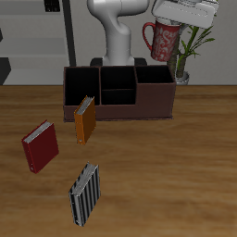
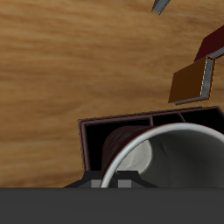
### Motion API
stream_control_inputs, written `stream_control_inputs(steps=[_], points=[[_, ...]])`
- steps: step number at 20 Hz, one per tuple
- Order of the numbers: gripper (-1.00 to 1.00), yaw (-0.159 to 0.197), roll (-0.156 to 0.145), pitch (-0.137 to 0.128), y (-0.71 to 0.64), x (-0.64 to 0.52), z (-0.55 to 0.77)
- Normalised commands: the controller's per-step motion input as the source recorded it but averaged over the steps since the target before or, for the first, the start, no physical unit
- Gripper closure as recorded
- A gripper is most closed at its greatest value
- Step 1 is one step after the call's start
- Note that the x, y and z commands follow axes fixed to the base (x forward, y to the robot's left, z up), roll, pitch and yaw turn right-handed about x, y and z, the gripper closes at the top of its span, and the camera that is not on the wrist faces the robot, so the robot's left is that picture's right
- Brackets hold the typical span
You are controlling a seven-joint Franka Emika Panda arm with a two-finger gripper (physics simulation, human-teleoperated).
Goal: Place the red mug into the back desk caddy's right compartment
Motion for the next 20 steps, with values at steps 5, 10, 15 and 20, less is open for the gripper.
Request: stream_control_inputs(steps=[5, 10, 15, 20], points=[[1.00, -0.008, 0.006, 0.012, 0.04, 0.03, -0.12], [1.00, -0.025, -0.001, 0.026, -0.02, 0.08, -0.15], [1.00, -0.034, -0.002, 0.028, -0.12, -0.05, -0.24], [1.00, -0.031, 0.027, 0.034, 0.01, -0.02, -0.23]])
